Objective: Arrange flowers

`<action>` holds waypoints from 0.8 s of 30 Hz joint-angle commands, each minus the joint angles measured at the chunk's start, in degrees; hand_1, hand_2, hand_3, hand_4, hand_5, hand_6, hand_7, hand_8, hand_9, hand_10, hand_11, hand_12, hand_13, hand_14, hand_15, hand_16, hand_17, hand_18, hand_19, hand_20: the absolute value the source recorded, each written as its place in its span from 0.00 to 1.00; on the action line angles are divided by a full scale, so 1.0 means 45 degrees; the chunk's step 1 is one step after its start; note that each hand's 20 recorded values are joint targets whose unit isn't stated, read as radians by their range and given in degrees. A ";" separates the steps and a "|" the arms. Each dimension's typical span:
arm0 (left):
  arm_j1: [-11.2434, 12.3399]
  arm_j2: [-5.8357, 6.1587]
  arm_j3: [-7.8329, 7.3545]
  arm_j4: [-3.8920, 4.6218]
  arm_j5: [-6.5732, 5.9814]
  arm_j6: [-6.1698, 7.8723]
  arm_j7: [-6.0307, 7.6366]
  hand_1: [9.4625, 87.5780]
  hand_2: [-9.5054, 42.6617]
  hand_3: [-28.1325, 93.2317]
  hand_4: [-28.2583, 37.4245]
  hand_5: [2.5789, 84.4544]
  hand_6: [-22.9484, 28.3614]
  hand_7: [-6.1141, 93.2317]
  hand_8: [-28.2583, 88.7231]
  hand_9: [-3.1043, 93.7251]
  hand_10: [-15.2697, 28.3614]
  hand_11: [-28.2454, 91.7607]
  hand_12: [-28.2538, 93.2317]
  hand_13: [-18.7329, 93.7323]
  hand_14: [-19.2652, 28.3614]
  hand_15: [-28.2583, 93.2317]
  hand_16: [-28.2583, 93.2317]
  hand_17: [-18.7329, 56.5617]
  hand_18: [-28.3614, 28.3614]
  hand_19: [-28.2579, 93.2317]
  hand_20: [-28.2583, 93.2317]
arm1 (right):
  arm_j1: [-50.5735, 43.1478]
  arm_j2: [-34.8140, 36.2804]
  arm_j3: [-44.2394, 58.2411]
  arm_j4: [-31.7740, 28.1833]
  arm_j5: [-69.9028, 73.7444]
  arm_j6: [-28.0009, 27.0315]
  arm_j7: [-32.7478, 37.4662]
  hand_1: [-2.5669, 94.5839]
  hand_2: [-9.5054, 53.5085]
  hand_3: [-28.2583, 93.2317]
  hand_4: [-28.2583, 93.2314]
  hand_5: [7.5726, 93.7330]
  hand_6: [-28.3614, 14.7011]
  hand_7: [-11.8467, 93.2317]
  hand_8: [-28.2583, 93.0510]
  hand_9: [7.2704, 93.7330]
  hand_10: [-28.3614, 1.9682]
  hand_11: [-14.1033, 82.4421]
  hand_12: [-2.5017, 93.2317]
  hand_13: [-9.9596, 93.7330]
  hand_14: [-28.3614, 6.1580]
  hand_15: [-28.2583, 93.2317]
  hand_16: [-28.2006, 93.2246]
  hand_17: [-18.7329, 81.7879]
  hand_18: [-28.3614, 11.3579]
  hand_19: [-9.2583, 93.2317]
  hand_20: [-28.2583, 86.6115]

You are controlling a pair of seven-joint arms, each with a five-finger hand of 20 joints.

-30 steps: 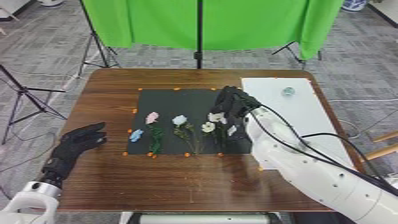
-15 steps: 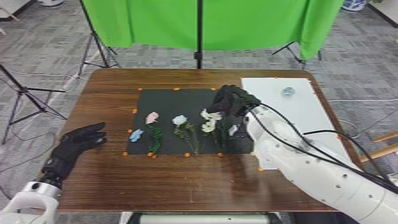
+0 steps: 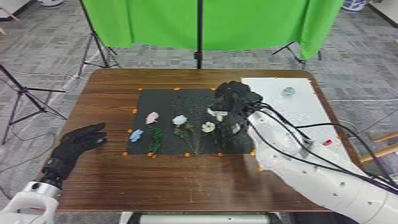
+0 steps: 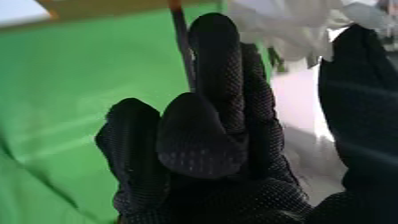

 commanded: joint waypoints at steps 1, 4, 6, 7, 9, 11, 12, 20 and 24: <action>0.0184 -0.0076 -0.0092 0.0003 0.0010 -0.0217 -0.0154 0.37 0.00 0.76 0.30 0.49 0.54 0.17 0.19 0.48 0.65 0.40 0.32 0.51 0.77 0.41 0.22 0.35 0.73 0.30 0.38 | -0.0308 0.0287 -0.0802 0.0395 -0.1248 0.1333 -0.0506 0.37 0.00 0.78 0.10 0.63 0.65 0.26 0.17 0.75 0.48 0.48 0.34 0.91 0.69 0.81 0.54 0.78 0.26 1.00 0.82; 0.0196 -0.0092 -0.0098 -0.0007 0.0011 -0.0217 -0.0150 0.37 0.00 0.76 0.30 0.49 0.54 0.18 0.19 0.48 0.65 0.40 0.33 0.51 0.78 0.41 0.22 0.35 0.73 0.30 0.38 | -0.0467 0.0354 -0.0837 0.0420 -0.1570 0.0957 -0.0558 0.37 0.00 0.78 0.09 0.62 0.65 0.27 0.16 0.74 0.49 0.48 0.34 0.91 0.69 0.81 0.54 0.78 0.26 1.00 0.82; 0.0177 -0.0073 -0.0089 0.0002 0.0016 -0.0230 -0.0146 0.37 0.00 0.76 0.30 0.49 0.54 0.18 0.19 0.48 0.65 0.40 0.33 0.51 0.78 0.41 0.22 0.35 0.73 0.30 0.38 | -0.0488 0.0382 -0.0811 0.0422 -0.1557 0.0727 -0.0601 0.37 0.00 0.79 0.09 0.62 0.65 0.27 0.16 0.74 0.49 0.47 0.34 0.91 0.69 0.81 0.54 0.78 0.26 1.00 0.82; 0.0217 -0.0081 -0.0115 -0.0021 0.0020 -0.0220 -0.0145 0.37 0.00 0.76 0.30 0.49 0.54 0.18 0.19 0.48 0.65 0.40 0.33 0.51 0.78 0.41 0.22 0.35 0.73 0.30 0.38 | -0.0474 0.0402 -0.0803 0.0406 -0.1580 0.0585 -0.0602 0.37 0.00 0.79 0.09 0.62 0.65 0.27 0.16 0.74 0.49 0.47 0.34 0.91 0.69 0.81 0.54 0.78 0.26 1.00 0.82; 0.0128 -0.0033 -0.0082 0.0015 0.0000 -0.0245 -0.0166 0.37 0.00 0.76 0.30 0.49 0.54 0.18 0.19 0.48 0.65 0.40 0.33 0.51 0.78 0.41 0.22 0.35 0.73 0.30 0.38 | -0.0425 0.0390 -0.0818 0.0508 -0.1732 0.0829 -0.0534 0.37 0.00 0.79 0.08 0.61 0.65 0.27 0.16 0.74 0.49 0.47 0.34 0.91 0.69 0.81 0.54 0.78 0.26 1.00 0.82; 0.0096 -0.0035 -0.0067 0.0042 0.0010 -0.0243 -0.0153 0.38 0.00 0.76 0.30 0.49 0.54 0.18 0.19 0.48 0.65 0.40 0.33 0.51 0.78 0.41 0.22 0.35 0.73 0.30 0.38 | -0.0300 0.0297 -0.0872 0.0764 -0.1992 0.1370 -0.0488 0.37 0.00 0.79 0.08 0.61 0.65 0.27 0.16 0.74 0.49 0.47 0.34 0.91 0.69 0.81 0.54 0.77 0.26 1.00 0.81; 0.0106 -0.0036 -0.0052 0.0024 -0.0003 -0.0218 -0.0143 0.38 0.00 0.76 0.30 0.49 0.54 0.18 0.19 0.48 0.65 0.40 0.33 0.51 0.78 0.41 0.22 0.35 0.73 0.30 0.38 | -0.0226 0.0246 -0.0891 0.0855 -0.1972 0.1615 -0.0470 0.37 0.00 0.79 0.08 0.61 0.65 0.27 0.16 0.74 0.49 0.48 0.34 0.91 0.69 0.81 0.54 0.77 0.26 1.00 0.81; 0.0088 -0.0076 -0.0051 0.0027 0.0019 -0.0191 -0.0090 0.38 0.00 0.76 0.30 0.49 0.54 0.17 0.19 0.48 0.65 0.40 0.33 0.51 0.78 0.41 0.22 0.35 0.73 0.30 0.38 | 0.0050 0.0138 -0.0767 0.1072 -0.1772 0.2761 -0.0615 0.36 0.00 0.79 0.06 0.60 0.65 0.27 0.16 0.73 0.50 0.48 0.34 0.90 0.68 0.81 0.54 0.77 0.26 1.00 0.81; 0.0103 -0.0101 -0.0057 0.0025 0.0029 -0.0171 -0.0094 0.38 0.00 0.76 0.30 0.49 0.54 0.17 0.19 0.48 0.65 0.40 0.33 0.51 0.78 0.41 0.22 0.35 0.73 0.30 0.38 | 0.0112 0.0168 -0.0870 0.1070 -0.1747 0.3015 -0.0697 0.36 0.00 0.78 0.05 0.61 0.66 0.28 0.16 0.73 0.50 0.48 0.34 0.90 0.68 0.82 0.54 0.77 0.26 1.00 0.81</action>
